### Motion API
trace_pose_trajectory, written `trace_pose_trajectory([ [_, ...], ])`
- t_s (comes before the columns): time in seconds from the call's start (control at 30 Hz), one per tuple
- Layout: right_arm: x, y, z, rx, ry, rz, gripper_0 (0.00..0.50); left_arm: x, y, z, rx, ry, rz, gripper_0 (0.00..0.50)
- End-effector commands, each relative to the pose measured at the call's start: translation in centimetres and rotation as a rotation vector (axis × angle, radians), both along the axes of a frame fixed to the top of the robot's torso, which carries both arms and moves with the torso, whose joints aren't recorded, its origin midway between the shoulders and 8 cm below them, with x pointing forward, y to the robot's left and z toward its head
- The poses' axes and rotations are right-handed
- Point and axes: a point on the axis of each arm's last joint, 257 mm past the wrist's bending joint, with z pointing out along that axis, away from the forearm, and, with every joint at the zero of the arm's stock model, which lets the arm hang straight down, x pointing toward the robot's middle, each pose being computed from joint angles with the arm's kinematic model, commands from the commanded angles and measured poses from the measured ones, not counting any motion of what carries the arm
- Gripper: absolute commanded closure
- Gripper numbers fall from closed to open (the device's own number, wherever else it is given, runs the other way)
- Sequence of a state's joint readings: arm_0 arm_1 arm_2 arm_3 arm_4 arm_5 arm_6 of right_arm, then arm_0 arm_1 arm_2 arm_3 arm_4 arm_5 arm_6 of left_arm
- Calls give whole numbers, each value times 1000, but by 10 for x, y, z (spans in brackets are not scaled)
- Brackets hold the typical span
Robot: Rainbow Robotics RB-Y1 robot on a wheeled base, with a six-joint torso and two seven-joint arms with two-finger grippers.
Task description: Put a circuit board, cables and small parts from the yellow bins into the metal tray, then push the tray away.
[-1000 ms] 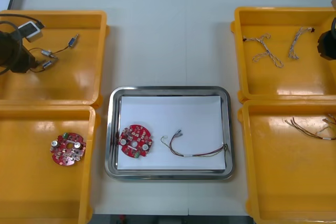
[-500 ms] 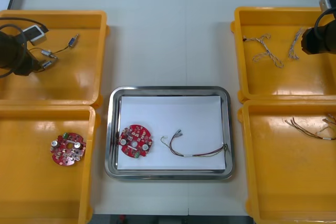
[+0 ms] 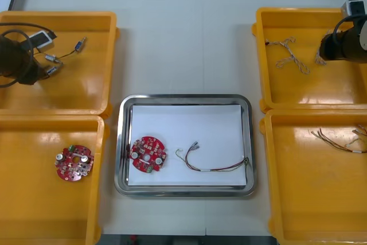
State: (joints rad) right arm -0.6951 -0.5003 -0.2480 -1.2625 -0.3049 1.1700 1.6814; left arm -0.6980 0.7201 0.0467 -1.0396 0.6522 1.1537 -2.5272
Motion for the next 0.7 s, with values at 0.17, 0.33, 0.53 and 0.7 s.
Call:
trace_pose_trajectory([
  [0.17,22,28,1,37,-12,20,0,13,18,40,156,-44,-102,472],
  [0.33,22,32,-7,41,-1,29,0,13,16,39,147,-44,-104,500],
  [0.53,21,35,-13,46,11,33,0,12,13,43,120,-41,-104,500],
  [0.7,21,36,-15,41,15,37,306,9,13,56,113,-37,-103,500],
])
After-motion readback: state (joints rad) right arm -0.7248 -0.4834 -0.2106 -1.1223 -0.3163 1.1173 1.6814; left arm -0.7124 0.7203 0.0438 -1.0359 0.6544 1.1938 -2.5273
